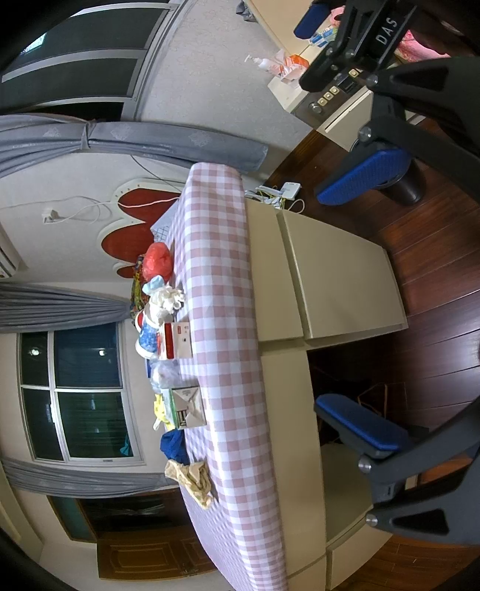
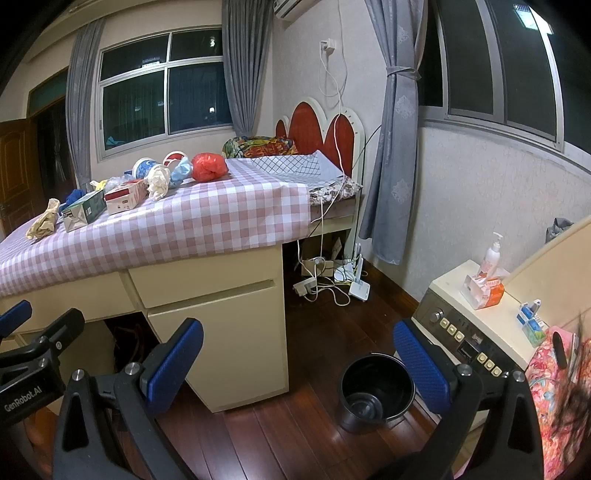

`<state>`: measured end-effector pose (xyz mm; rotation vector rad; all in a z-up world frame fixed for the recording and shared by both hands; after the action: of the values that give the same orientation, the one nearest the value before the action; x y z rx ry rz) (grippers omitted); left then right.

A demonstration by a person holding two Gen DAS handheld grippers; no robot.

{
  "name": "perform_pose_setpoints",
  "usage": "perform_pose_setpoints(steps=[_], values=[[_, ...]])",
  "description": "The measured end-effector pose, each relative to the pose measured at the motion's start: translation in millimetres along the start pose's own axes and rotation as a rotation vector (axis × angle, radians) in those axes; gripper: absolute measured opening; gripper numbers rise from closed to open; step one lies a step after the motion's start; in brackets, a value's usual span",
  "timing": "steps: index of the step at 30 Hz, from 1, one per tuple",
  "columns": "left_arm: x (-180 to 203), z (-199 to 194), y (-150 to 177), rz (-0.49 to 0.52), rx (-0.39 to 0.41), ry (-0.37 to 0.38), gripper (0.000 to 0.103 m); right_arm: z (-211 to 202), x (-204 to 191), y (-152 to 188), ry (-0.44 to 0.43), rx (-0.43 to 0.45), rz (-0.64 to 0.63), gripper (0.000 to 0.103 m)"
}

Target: Collect trash

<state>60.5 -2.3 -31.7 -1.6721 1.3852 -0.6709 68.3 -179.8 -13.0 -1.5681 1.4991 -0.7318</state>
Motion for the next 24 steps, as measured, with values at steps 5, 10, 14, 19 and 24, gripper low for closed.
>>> perform_pose_setpoints(steps=[5, 10, 14, 19, 24], values=[[-0.4, 0.6, 0.3, 0.001, 0.001, 0.0, 0.103, 0.2, -0.7, -0.3, 0.0, 0.0, 0.0, 0.103], [-0.1, 0.8, 0.7, 0.001, 0.0, 0.002, 0.103, 0.6, -1.0, 0.0, 0.0, -0.001, -0.001, 0.103], [-0.5, 0.6, 0.6, 0.0, -0.002, 0.001, 0.103, 0.6, -1.6, 0.5, -0.002, -0.002, -0.001, 0.103], [-1.9, 1.2, 1.6, 0.003, 0.002, -0.003, 0.103, 3.6, -6.1, 3.4, -0.015, -0.007, -0.001, 0.103], [-14.8, 12.0, -15.4, -0.01, 0.038, -0.032, 0.103, 14.1, -16.4, -25.1, -0.092, 0.038, -0.004, 0.103]])
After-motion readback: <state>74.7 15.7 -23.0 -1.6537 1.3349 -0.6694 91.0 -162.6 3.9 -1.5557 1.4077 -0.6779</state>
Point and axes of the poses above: each gripper's, at about its wrist camera, not at the fingertips, and z roughly the way its jaws point, x to its right, y to its underside, the point moved 8 cm from there along z, roughly the way its jaws point, and after that the axes turned 15 degrees about -y, right-handed, at the moved point
